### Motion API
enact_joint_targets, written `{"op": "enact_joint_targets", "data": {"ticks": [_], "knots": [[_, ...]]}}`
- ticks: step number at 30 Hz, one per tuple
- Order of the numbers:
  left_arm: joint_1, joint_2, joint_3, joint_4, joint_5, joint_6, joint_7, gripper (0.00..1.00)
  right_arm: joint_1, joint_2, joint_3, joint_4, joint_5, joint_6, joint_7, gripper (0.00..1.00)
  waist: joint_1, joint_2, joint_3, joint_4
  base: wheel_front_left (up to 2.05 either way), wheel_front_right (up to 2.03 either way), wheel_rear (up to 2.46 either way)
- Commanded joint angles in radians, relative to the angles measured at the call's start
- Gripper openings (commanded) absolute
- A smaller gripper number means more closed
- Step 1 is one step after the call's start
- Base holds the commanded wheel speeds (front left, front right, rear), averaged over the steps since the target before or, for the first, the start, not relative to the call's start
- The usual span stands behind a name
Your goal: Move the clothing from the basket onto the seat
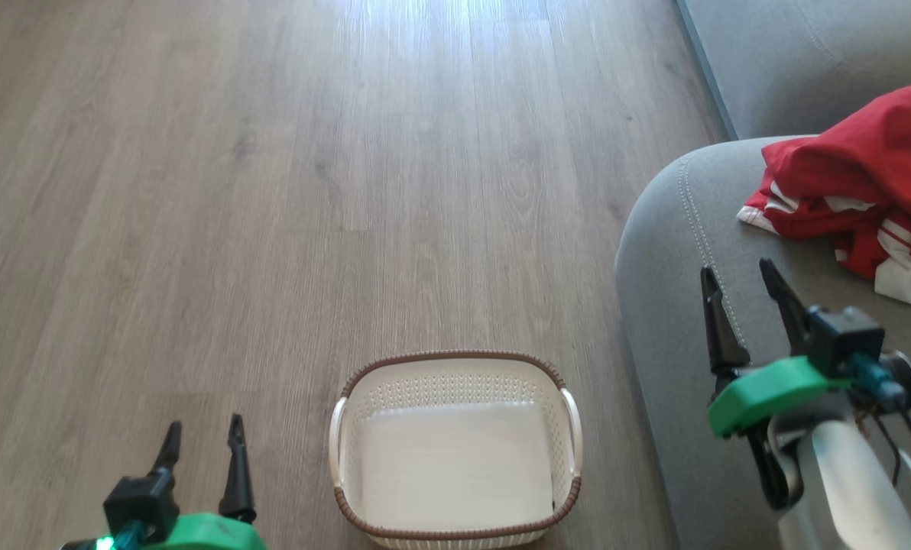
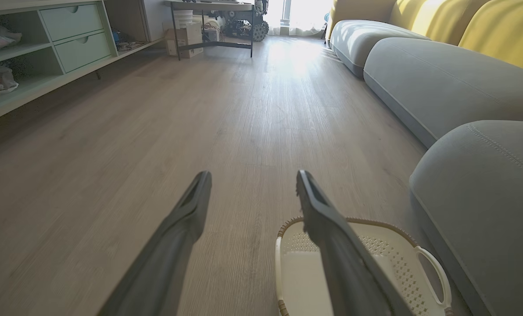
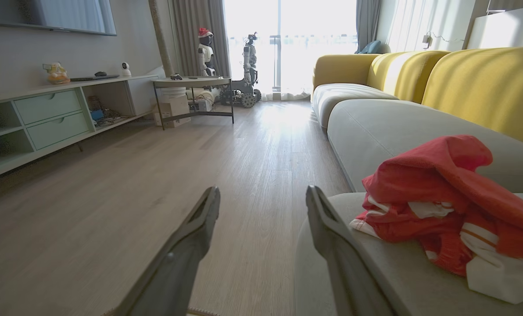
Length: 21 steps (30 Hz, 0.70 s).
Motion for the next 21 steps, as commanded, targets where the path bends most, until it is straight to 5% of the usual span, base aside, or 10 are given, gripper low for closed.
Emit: {"op": "enact_joint_targets", "data": {"ticks": [1,21], "knots": [[-0.023,0.032,0.060,-0.039,0.016,0.006,-0.012,1.00,-0.012,0.010,0.022,-0.053,-0.004,0.000,-0.009,1.00,0.0000,-0.0001,-0.004,0.002,0.00,0.00,0.00],[0.057,-0.053,0.189,-0.066,0.080,-0.099,-0.012,1.00,0.159,0.017,0.129,-0.150,0.123,0.000,-0.007,1.00,0.0000,-0.0001,-0.027,0.004,0.00,0.00,0.00]]}}
